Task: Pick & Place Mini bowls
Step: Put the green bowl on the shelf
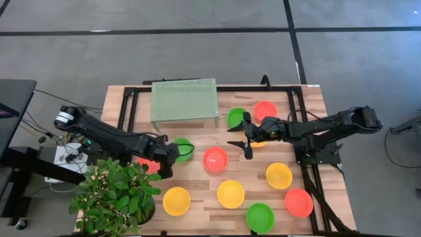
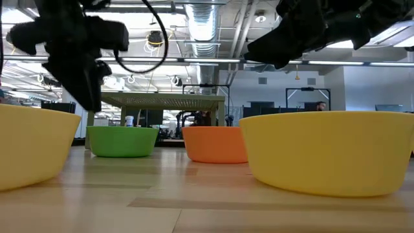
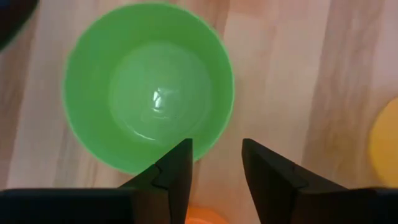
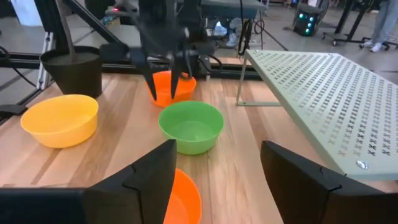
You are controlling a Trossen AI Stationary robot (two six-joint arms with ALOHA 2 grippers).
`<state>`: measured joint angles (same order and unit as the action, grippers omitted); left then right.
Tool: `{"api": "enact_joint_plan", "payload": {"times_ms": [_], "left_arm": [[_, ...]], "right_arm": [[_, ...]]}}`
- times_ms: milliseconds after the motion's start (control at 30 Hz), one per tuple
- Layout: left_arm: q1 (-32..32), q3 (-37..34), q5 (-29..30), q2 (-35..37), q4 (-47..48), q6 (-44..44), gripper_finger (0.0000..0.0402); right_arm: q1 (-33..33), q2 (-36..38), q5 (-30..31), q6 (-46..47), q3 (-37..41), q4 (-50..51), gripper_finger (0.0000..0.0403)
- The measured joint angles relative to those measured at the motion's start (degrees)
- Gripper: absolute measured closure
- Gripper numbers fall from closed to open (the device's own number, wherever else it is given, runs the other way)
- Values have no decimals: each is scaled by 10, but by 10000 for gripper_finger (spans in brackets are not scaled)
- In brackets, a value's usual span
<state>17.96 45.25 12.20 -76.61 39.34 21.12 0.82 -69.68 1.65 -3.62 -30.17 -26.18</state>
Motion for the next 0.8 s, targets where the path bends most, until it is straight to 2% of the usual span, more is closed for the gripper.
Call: {"api": "enact_joint_plan", "payload": {"times_ms": [533, 633, 733, 800], "left_arm": [[-1, 0, -1, -121, -35, -29, 269], [-1, 0, -1, -124, -37, -29, 305], [-1, 0, 0, -118, -38, -26, 370], [-1, 0, 3, -106, -37, -15, 389]], "right_arm": [[0, 0, -1, 1, 0, 2, 181], [0, 0, -1, 1, 0, 2, 182], [0, 0, -1, 2, 0, 4, 182], [0, 0, -1, 2, 0, 4, 182]]}}
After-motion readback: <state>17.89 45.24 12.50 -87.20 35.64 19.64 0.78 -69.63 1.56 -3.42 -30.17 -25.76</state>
